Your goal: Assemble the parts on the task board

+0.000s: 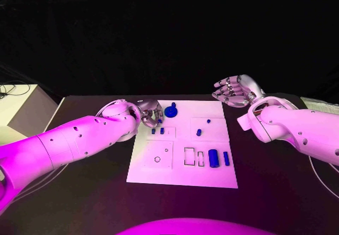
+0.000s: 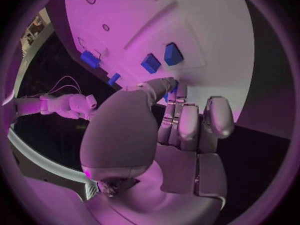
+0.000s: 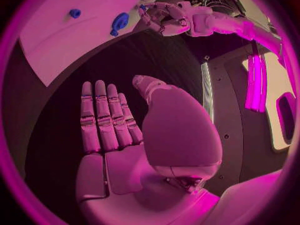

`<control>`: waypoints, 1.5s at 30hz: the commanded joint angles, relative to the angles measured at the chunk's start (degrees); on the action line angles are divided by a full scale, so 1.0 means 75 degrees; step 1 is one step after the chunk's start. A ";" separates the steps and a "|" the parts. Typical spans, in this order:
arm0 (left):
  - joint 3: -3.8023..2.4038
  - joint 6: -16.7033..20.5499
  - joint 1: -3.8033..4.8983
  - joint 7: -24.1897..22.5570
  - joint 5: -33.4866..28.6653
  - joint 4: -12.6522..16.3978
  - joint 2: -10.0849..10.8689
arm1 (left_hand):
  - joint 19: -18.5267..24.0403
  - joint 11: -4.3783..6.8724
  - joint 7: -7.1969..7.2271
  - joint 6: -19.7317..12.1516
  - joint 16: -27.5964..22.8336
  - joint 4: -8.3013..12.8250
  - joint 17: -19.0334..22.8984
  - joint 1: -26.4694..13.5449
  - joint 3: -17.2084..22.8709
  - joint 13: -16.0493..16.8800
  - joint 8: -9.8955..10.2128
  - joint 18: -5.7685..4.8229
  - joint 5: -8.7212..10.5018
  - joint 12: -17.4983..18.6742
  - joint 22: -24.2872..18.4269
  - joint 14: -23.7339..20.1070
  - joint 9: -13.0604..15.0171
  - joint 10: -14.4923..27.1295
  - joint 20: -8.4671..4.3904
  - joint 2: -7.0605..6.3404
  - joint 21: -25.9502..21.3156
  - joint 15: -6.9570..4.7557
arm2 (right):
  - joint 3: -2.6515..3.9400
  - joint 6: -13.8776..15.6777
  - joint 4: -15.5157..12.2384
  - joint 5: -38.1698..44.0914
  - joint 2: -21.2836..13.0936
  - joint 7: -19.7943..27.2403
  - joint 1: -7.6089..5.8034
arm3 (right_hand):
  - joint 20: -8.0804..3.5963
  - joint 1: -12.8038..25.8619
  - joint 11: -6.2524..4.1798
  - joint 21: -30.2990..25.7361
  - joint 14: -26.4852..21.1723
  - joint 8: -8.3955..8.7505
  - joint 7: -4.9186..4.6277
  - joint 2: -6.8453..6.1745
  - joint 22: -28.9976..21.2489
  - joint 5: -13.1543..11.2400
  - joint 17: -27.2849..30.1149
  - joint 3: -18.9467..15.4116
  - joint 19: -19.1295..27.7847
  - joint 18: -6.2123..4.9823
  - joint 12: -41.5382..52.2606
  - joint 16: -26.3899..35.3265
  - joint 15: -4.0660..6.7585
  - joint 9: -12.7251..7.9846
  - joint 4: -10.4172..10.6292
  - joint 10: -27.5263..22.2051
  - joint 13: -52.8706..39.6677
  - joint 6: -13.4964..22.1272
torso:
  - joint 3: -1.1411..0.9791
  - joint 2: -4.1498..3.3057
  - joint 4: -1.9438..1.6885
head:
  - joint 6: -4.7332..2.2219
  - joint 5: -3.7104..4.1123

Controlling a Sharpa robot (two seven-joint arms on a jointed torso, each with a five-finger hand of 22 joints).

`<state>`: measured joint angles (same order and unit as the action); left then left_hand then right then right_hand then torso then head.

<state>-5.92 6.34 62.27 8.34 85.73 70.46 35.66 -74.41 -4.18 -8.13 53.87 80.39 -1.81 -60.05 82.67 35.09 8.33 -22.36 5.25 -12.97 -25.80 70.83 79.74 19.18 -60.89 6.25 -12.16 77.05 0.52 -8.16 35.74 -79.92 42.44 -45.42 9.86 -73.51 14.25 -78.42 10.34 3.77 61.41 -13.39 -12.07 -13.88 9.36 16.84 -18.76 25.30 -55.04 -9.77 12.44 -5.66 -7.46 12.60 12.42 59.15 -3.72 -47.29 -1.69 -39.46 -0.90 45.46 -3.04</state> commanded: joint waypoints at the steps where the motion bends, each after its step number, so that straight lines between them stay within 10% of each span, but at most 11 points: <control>1: 0.0041 -0.0203 -0.0051 0.0043 0.0032 0.0002 0.0017 | 0.0036 -0.0021 -0.0016 -0.0129 0.0003 0.0043 -0.0028 -0.0080 -0.0042 0.0056 0.0100 -0.0001 0.0015 -0.0079 -0.0013 -0.0024 -0.0021 0.0114 -0.0019 0.0016 -0.0031 -0.0022 | 0.0003 -0.0074 -0.0003 0.0025 0.0000 0.0050 -0.0002 | 0.0003 0.0002 -0.0018 -0.0006 0.0021 0.0041 -0.0258 0.0042 -0.0007 0.0049 0.0007 0.0002 0.0019 -0.0104 0.0002 0.0031 -0.0035 -0.0009 -0.0027 -0.0044 0.0007 -0.0058 | -0.0003 -0.0002 0.0008 | -0.0007 -0.0010; 35: 0.0027 0.0053 -0.0054 0.0137 0.0026 0.0070 0.0156 | 0.0067 -0.0065 -0.0026 -0.0896 0.0000 0.0147 0.0103 -0.0172 0.0014 0.0368 0.0612 0.0010 0.0002 -0.0514 -0.0050 -0.0087 -0.0146 0.0609 0.0021 -0.0036 -0.0069 0.0020 | 0.0003 -0.0137 0.0017 0.0049 -0.0022 0.0009 -0.0002 | 0.0007 0.0007 -0.0017 -0.0010 0.0026 0.0047 -0.0258 0.0038 -0.0041 0.0047 0.0022 -0.0003 0.0030 -0.0103 0.0003 0.0038 -0.0036 -0.0014 -0.0033 -0.0047 0.0008 -0.0060 | 0.0004 -0.0005 0.0004 | -0.0035 0.0010; 45: -0.0107 0.0306 -0.0055 0.0049 -0.0049 0.0120 0.0255 | 0.0149 -0.0073 0.0002 -0.1125 -0.0052 0.0175 0.0272 -0.0167 0.0044 0.0412 0.0725 0.0036 -0.0002 -0.0583 -0.0147 -0.0158 -0.0185 0.0697 0.0022 -0.0055 -0.0139 0.0023 | 0.0002 -0.0310 0.0114 0.0167 -0.0023 -0.0040 0.0000 | -0.0007 -0.0143 -0.0059 0.0013 0.0098 0.0007 -0.0203 0.0021 -0.0145 -0.0102 0.0065 0.0077 0.0001 -0.0112 0.0030 0.0036 -0.0009 -0.0009 -0.0175 0.0010 0.0006 -0.0181 | 0.0002 -0.0004 0.0006 | -0.0061 0.0015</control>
<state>-6.60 7.23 61.84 9.24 85.72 71.14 37.54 -73.80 -4.62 -8.18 45.76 80.39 -0.79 -58.10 81.93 35.50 11.33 -17.30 5.25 -12.98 -29.94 69.78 79.11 17.85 -56.00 6.45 -12.31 76.35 0.73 -8.16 34.90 -79.13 42.68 -45.59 9.53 -73.51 14.25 -79.13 10.34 3.77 61.82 -13.39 -12.42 -13.68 8.32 16.28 -18.32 25.87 -55.04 -9.77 12.44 -5.66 -7.45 12.55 11.36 59.16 -3.72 -48.18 -1.64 -39.50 -0.85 45.02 -2.91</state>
